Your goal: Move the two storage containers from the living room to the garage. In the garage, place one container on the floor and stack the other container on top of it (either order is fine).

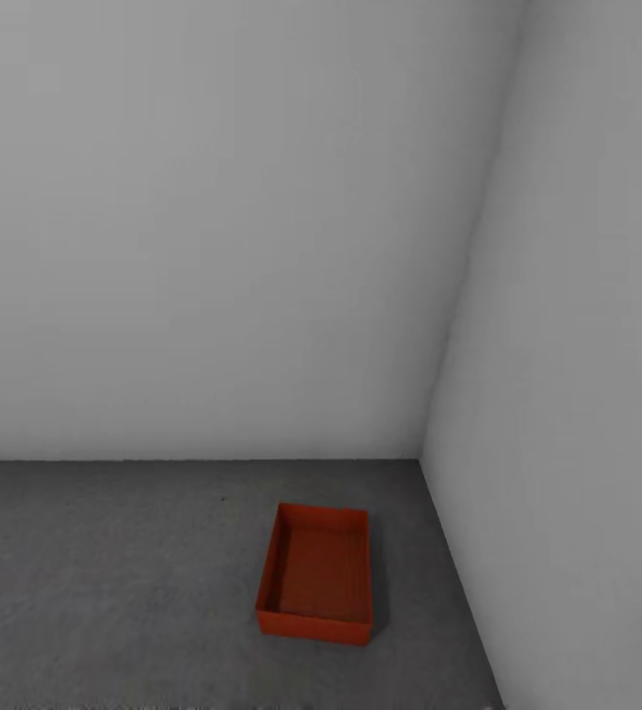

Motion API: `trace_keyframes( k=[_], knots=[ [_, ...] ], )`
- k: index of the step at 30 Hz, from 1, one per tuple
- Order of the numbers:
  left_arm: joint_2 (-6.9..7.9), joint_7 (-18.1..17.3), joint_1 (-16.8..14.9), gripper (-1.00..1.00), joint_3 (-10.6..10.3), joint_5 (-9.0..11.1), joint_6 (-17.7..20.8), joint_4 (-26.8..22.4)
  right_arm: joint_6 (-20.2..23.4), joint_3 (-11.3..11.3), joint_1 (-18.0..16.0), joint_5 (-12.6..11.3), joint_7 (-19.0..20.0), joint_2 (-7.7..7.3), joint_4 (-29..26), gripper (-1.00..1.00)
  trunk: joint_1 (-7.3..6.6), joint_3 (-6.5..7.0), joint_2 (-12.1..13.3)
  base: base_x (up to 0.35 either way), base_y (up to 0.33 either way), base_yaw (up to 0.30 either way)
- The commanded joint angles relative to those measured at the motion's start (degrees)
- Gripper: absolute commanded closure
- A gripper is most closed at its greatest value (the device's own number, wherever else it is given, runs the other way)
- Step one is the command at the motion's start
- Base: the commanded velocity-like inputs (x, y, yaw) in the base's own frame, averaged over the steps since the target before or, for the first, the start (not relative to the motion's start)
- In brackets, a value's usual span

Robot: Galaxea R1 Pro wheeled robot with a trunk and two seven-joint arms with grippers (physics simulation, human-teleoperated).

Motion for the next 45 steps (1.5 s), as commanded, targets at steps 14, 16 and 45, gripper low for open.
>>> trace_keyframes(
  k=[14, 16, 45],
  knots=[
    [-0.01, -0.09, -0.04, -1.0, 0.27, -0.11, -0.2, 0.07, -0.11, 0.05, -0.04, -0.11, -0.16, -0.02, 0.08, -1.0, -3.11, 3.33, 5.58, -0.336, 0.0, -0.042],
    [-0.05, -0.09, -0.04, -1.0, 0.27, -0.11, -0.2, 0.07, -0.11, 0.0, -0.04, -0.05, -0.18, -0.02, 0.06, -1.0, -3.55, 3.7, 6.38, -0.336, 0.0, -0.003],
    [-0.34, -0.09, -0.04, -1.0, 0.27, -0.11, -0.2, 0.07, -0.14, -0.02, -0.04, 0.05, 0.59, 0.15, 1.6, -1.0, -9.92, 8.91, 18.01, -0.331, 0.0, 0.0]
  ],
)
